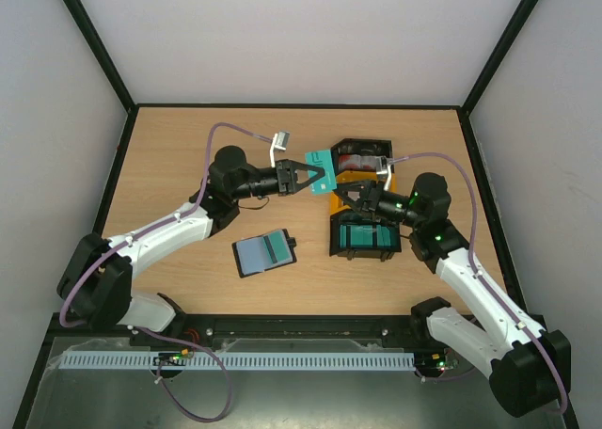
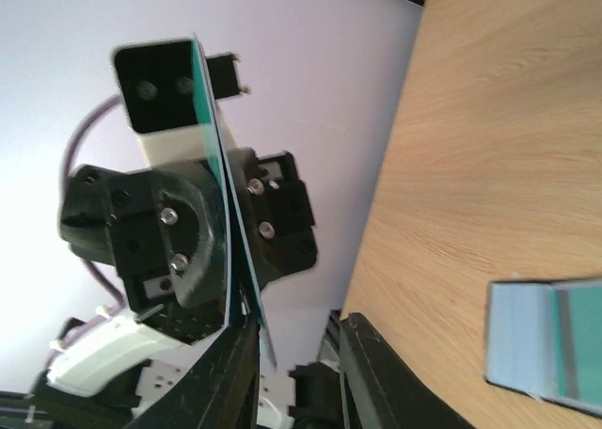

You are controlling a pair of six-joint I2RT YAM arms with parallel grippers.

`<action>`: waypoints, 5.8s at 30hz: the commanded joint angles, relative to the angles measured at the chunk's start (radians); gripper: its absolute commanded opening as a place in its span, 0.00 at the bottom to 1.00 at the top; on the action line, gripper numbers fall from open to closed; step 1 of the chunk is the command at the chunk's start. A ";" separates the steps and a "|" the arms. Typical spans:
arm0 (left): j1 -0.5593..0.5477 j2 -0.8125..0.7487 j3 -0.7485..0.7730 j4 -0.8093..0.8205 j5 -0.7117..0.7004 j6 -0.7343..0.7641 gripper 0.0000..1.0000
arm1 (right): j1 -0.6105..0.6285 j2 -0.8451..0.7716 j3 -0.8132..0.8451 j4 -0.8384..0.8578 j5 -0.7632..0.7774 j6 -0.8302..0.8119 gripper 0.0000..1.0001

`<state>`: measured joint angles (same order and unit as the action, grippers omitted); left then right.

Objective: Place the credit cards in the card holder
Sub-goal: Pick up the credit card from the storage box, then place the credit card in the storage box, then insert the credit card into the card holder.

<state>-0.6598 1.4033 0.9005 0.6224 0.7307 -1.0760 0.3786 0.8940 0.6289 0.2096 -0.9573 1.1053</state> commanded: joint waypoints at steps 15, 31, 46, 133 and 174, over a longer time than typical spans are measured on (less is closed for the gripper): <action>-0.020 0.009 0.025 0.020 0.071 -0.191 0.11 | 0.016 0.032 0.071 0.310 -0.006 0.192 0.02; 0.049 -0.039 -0.053 0.017 0.075 -0.201 0.11 | -0.003 -0.003 0.120 0.177 0.079 0.142 0.02; 0.104 -0.129 -0.130 -0.196 0.025 -0.052 0.03 | -0.030 -0.047 0.185 -0.442 0.470 -0.231 0.02; 0.078 -0.345 -0.337 -0.094 -0.022 -0.111 0.06 | 0.267 0.336 0.036 0.432 0.076 0.055 0.03; 0.078 -0.340 -0.592 -0.792 -0.615 0.005 0.07 | 0.561 0.891 0.008 0.448 0.530 -0.191 0.02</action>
<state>-0.5831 1.0359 0.3149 -0.1787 0.0975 -1.0817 0.9329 1.7473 0.6430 0.5716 -0.4366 0.8814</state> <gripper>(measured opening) 0.082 0.022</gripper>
